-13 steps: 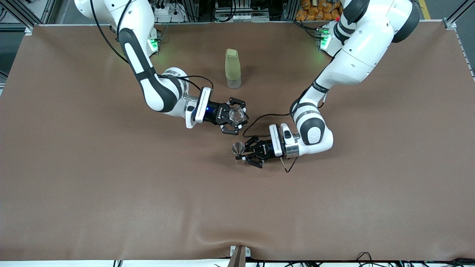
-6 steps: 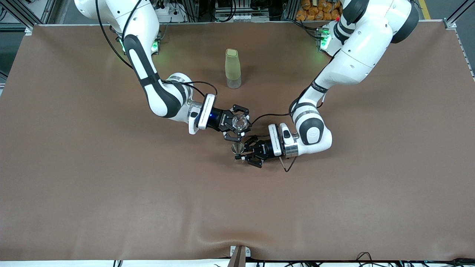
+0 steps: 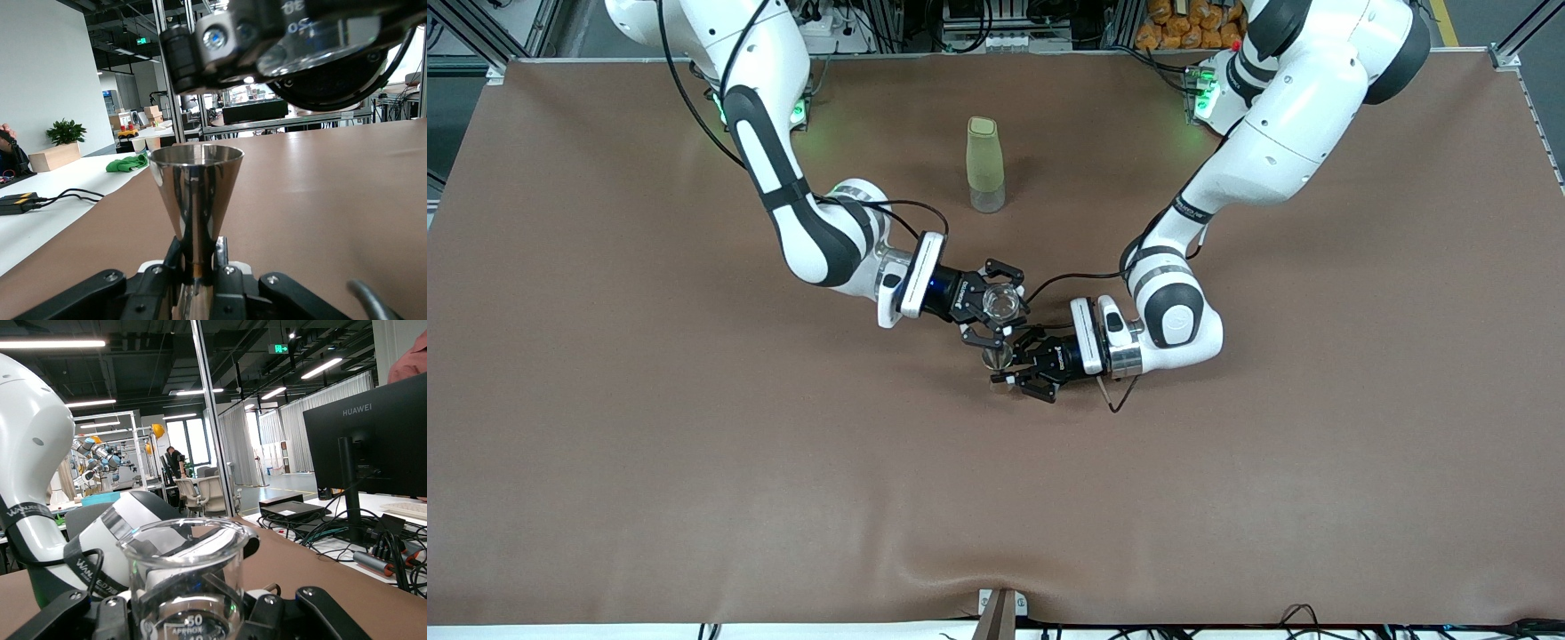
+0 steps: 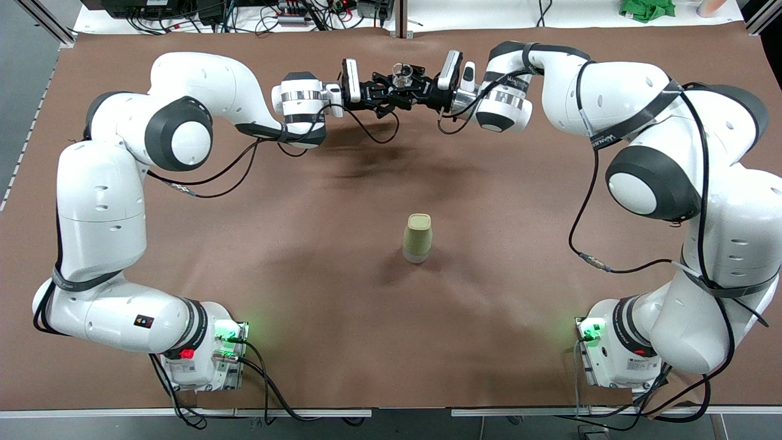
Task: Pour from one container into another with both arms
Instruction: 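Tilt the beaker with the right gripper, pouring liquid into the jigger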
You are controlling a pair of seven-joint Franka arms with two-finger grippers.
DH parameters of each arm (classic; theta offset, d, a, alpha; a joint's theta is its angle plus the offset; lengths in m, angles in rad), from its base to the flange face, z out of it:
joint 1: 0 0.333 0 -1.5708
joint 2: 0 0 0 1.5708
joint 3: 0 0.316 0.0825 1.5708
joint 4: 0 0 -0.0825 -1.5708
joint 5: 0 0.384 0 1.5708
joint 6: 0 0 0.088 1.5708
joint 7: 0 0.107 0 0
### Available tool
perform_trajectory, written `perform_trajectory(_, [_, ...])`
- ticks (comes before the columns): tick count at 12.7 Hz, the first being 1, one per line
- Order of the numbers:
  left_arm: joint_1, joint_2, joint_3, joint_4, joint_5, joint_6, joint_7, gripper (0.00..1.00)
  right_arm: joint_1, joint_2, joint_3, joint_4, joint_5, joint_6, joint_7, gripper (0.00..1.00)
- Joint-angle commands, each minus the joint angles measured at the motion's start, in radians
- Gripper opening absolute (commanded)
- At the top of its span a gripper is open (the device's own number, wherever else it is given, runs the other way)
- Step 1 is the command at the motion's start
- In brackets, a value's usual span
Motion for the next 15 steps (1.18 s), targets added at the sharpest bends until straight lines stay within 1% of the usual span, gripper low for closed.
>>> perform_trajectory(1, [-0.004,0.0,0.003,-0.001,-0.04,0.01,0.042,0.0,-0.004,0.034,0.0,0.047,0.027,0.007,0.006,0.0])
perform_trajectory(5, [-0.001,0.006,0.001,-0.002,-0.04,0.01,0.04,0.0,0.01,0.026,0.002,0.035,0.027,0.013,0.123,0.0])
perform_trajectory(14, [0.008,0.005,0.003,-0.007,-0.038,0.007,0.054,0.0,0.025,0.019,0.013,0.017,0.026,0.014,0.537,0.0])
perform_trajectory(15, [0.008,0.006,0.003,-0.007,-0.038,0.007,0.057,0.0,0.025,0.016,0.023,0.017,0.027,0.014,0.581,0.0])
